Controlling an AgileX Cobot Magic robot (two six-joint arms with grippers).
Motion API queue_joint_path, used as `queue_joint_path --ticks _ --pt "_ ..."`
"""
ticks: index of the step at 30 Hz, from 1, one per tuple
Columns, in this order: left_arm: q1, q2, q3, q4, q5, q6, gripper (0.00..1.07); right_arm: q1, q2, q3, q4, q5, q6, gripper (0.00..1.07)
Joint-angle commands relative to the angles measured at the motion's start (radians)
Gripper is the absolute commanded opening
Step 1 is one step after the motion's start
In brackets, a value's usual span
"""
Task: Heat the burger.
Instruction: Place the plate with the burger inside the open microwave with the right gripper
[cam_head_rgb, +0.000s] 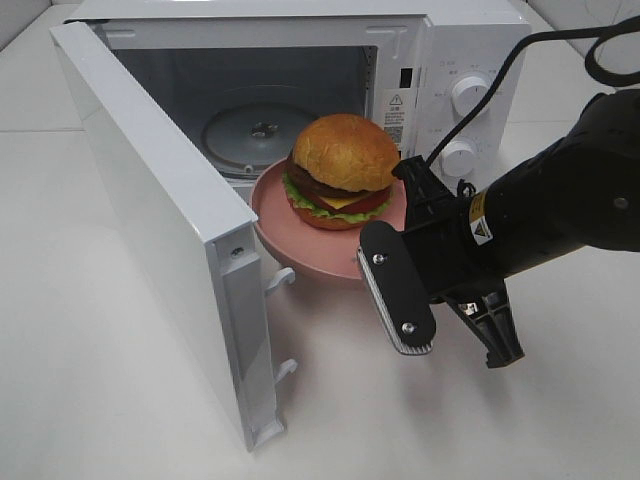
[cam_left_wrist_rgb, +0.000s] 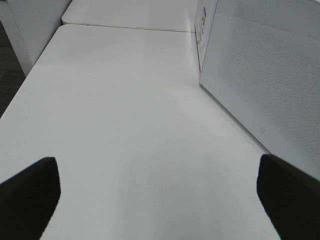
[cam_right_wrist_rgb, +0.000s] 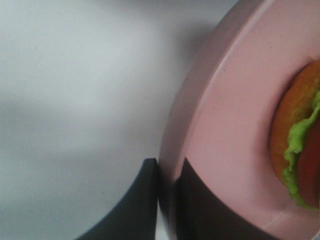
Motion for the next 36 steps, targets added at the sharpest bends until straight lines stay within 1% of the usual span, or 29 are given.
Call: queue_joint_path --ticks 1,4,12,25,36 --pt "-0.001 -0.012 0.002 -0.003 -0.002 -0.002 1.02 -0.002 0.002 -0.015 0.019 -0.093 -0.035 0.0" --pt "-0.001 -0.012 0.002 -0.003 -0.002 -0.002 1.02 -0.002 0.026 -0.043 0.04 -0.091 -0.057 0.0" --pt "-0.001 -0.012 0.002 -0.003 -0.002 -0.002 1.02 -0.002 0.101 -0.125 0.049 -0.093 -0.066 0.0" --pt "-0.001 -0.012 0.002 -0.003 -0.002 -0.002 1.02 -0.002 0.177 -0.242 0.062 -0.099 -0.092 0.0" --pt "-0.001 -0.012 0.002 -0.003 -0.002 -0.002 1.02 -0.002 0.215 -0.302 0.065 -0.089 -0.136 0.0"
